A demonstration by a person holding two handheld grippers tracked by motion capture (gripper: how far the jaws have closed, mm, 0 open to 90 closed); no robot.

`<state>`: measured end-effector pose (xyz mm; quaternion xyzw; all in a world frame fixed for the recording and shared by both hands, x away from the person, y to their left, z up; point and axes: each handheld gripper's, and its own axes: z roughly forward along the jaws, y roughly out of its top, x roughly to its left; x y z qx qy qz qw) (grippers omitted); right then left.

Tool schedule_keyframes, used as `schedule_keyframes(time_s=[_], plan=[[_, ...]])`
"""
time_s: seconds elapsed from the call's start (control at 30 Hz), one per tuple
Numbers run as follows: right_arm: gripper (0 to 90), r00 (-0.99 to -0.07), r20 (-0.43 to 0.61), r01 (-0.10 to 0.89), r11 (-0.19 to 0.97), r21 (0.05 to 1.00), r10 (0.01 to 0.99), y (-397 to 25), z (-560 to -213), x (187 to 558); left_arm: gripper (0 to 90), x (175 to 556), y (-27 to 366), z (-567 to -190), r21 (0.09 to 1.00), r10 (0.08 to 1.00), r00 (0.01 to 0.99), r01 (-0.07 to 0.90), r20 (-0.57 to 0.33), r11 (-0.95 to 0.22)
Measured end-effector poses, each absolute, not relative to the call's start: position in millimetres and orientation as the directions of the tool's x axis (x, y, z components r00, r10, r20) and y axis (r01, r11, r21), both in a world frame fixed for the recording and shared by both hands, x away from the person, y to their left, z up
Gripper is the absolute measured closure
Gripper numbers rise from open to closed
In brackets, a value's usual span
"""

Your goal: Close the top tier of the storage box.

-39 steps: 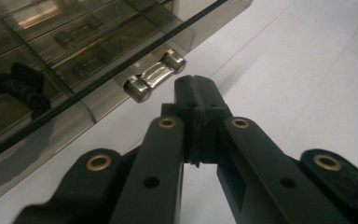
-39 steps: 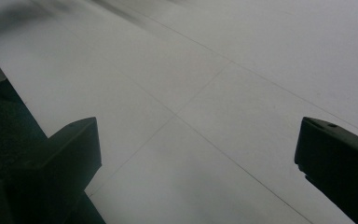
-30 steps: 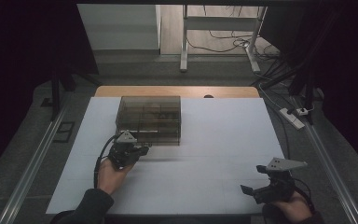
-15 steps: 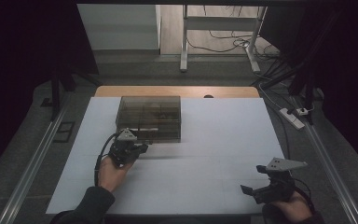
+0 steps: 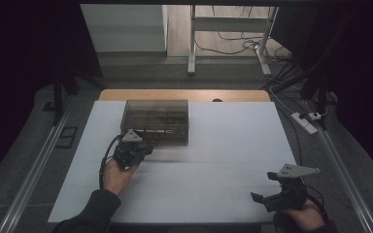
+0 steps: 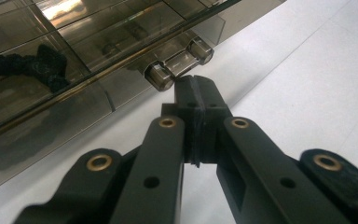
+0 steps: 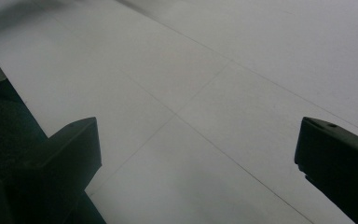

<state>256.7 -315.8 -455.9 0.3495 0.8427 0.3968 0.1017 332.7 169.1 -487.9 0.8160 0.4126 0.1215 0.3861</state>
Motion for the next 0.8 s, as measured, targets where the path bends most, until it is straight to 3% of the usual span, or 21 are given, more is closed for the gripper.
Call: schedule_keyframes(time_s=[0.8], plan=[[0.2,-0.734,0.109,0.512,0.439,0.739,0.671,-316.1,-456.0,256.9,88.9,351.0,169.6,-486.2,0.749,0.792,0.601,0.572,-0.107,-0.333]])
